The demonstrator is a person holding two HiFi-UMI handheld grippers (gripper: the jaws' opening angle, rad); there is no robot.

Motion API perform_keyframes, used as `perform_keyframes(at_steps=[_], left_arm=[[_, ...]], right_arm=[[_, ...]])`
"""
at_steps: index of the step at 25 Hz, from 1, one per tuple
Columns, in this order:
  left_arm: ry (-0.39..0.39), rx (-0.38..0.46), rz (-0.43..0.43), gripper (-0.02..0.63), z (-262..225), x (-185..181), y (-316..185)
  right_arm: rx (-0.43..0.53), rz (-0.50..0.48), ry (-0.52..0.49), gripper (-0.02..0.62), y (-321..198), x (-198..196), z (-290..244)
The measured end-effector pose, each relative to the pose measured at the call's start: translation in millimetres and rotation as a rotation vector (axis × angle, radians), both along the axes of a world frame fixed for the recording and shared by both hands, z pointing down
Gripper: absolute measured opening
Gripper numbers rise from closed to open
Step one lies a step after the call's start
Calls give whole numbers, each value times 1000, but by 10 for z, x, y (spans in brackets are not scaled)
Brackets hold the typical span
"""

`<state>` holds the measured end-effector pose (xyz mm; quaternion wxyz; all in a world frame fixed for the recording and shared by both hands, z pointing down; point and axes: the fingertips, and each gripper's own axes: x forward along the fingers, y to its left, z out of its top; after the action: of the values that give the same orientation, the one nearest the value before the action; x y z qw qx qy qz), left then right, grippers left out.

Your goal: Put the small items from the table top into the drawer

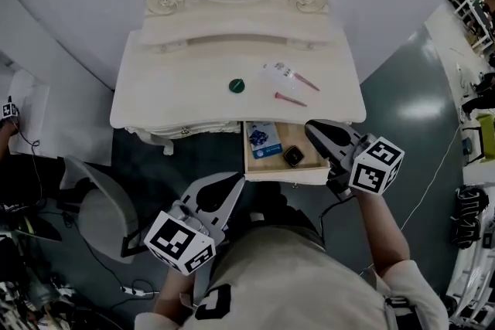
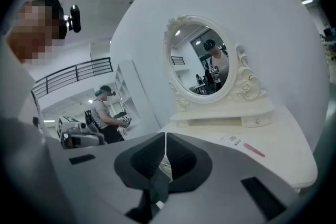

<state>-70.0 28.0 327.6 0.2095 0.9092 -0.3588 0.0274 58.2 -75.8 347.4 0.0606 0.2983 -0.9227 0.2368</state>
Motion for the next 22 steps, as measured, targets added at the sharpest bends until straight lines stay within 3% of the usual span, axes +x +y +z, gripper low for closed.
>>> perform_keyframes(at_steps=[9, 10, 11, 12, 19, 22], left_arm=[[-24, -59, -55, 57, 119, 62, -281], [-27, -60, -56, 57, 117, 85, -312], [-30, -61, -55, 57, 112, 113, -341], [-34, -61, -55, 57, 109, 143, -369], [-57, -92, -56, 57, 175, 327, -571], [-66, -96, -62, 57, 177, 368, -637]], right_arm=[[20, -13, 239, 37, -779, 158, 654], [6, -27, 260, 102, -845, 161, 758], [-11, -45, 283, 210, -902, 162, 868], [-26, -64, 312, 224, -955, 170, 982], [-62, -141, 576, 223, -1326, 373, 1843], [-80, -172, 638, 222, -1401, 426, 2099]])
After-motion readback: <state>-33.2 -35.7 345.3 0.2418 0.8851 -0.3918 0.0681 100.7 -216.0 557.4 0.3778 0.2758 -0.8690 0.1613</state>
